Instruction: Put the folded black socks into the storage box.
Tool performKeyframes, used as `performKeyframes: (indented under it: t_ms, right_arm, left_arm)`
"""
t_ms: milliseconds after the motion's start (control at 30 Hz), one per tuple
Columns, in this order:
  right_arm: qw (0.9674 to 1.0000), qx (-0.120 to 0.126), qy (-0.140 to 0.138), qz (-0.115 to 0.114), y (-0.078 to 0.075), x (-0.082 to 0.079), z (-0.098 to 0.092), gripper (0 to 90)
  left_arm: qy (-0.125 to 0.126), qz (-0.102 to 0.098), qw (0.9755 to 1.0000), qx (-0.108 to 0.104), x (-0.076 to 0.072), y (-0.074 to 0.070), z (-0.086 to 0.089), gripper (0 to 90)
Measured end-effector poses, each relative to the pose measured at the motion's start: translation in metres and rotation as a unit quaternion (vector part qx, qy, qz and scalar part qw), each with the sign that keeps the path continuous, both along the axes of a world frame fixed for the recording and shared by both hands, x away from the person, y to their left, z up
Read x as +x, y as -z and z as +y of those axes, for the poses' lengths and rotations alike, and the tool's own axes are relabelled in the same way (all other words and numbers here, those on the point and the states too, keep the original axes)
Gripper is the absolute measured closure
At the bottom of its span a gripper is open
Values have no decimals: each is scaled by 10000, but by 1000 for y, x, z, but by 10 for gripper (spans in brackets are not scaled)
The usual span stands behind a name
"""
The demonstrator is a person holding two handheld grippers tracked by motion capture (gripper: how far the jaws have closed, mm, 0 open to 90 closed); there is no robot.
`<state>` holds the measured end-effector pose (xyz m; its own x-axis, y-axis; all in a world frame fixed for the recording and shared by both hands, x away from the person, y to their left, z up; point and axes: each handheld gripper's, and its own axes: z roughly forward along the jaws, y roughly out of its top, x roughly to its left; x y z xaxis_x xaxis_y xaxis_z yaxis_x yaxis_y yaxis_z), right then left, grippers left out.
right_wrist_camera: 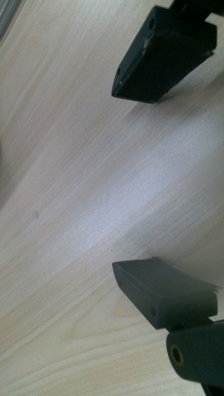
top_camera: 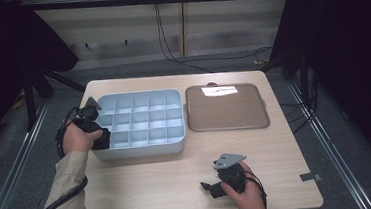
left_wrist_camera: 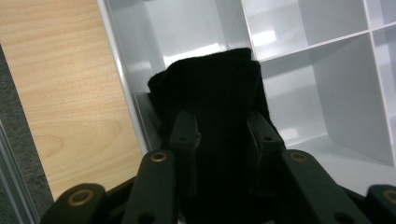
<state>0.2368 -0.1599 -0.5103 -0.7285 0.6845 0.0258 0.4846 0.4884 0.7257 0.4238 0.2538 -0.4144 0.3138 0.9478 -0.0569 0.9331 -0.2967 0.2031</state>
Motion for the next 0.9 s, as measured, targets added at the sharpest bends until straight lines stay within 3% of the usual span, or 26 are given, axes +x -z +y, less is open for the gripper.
performKeyframes:
  t_ms: [333,633,900]
  right_arm:
    - [10000,0,3,0,0,0,0,134]
    - [10000,-1,1,-2,0,0,0,133]
    - [10000,-3,-4,-8,0,0,0,134]
  left_arm:
    - [-5,-139,9999,-21,-1,-16,3,625]
    - [-65,-112,9998,-168,-1,-34,6,647]
    - [-80,-209,9995,-234,-1,-47,11,669]
